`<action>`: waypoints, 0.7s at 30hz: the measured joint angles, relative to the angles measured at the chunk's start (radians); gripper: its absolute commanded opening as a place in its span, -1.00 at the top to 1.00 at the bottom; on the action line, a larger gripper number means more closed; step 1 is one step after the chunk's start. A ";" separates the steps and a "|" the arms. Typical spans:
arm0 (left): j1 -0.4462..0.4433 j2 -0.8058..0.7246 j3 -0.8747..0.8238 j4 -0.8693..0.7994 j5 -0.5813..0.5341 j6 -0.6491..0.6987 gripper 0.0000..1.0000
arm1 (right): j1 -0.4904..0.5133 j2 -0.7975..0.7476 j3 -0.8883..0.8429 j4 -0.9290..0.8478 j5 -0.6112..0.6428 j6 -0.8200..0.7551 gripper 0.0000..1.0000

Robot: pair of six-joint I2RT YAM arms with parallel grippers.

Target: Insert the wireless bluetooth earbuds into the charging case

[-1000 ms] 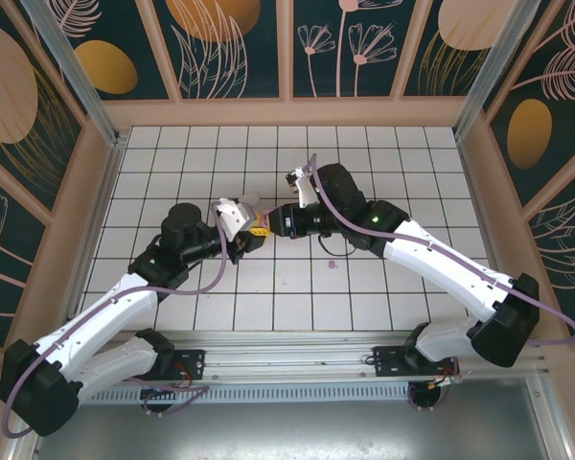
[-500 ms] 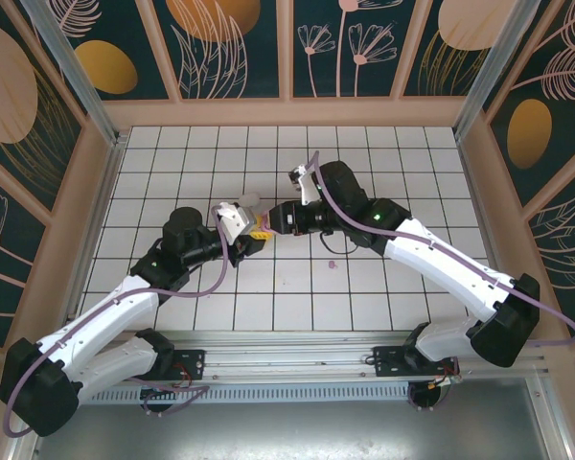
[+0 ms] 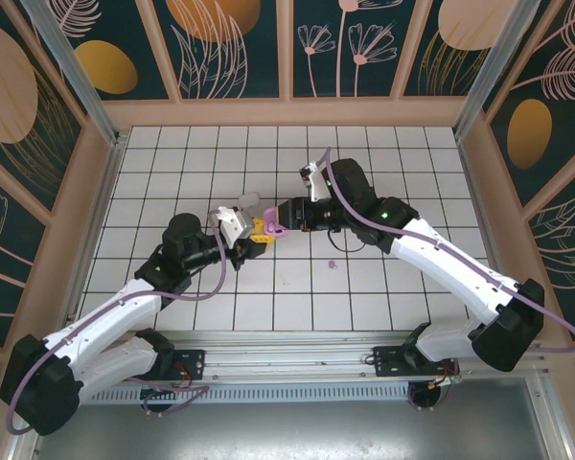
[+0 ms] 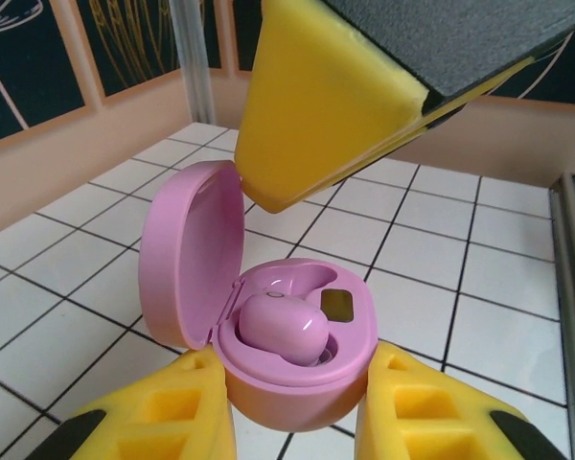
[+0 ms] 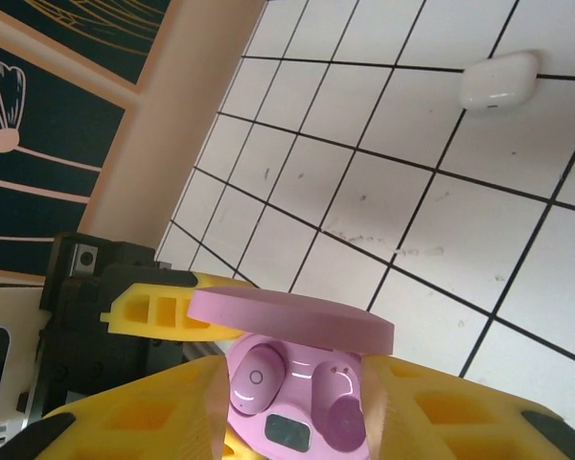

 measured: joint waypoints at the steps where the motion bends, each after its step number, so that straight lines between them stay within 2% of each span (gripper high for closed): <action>1: 0.000 0.013 -0.003 0.021 0.009 -0.013 1.00 | -0.007 -0.005 -0.008 0.000 -0.002 0.000 0.18; 13: 0.000 0.232 -0.007 0.206 0.170 -0.099 1.00 | -0.165 -0.015 -0.097 0.015 -0.043 0.000 0.18; 21: 0.000 0.360 0.042 0.259 0.211 -0.123 1.00 | -0.206 -0.018 -0.101 0.014 -0.058 0.000 0.17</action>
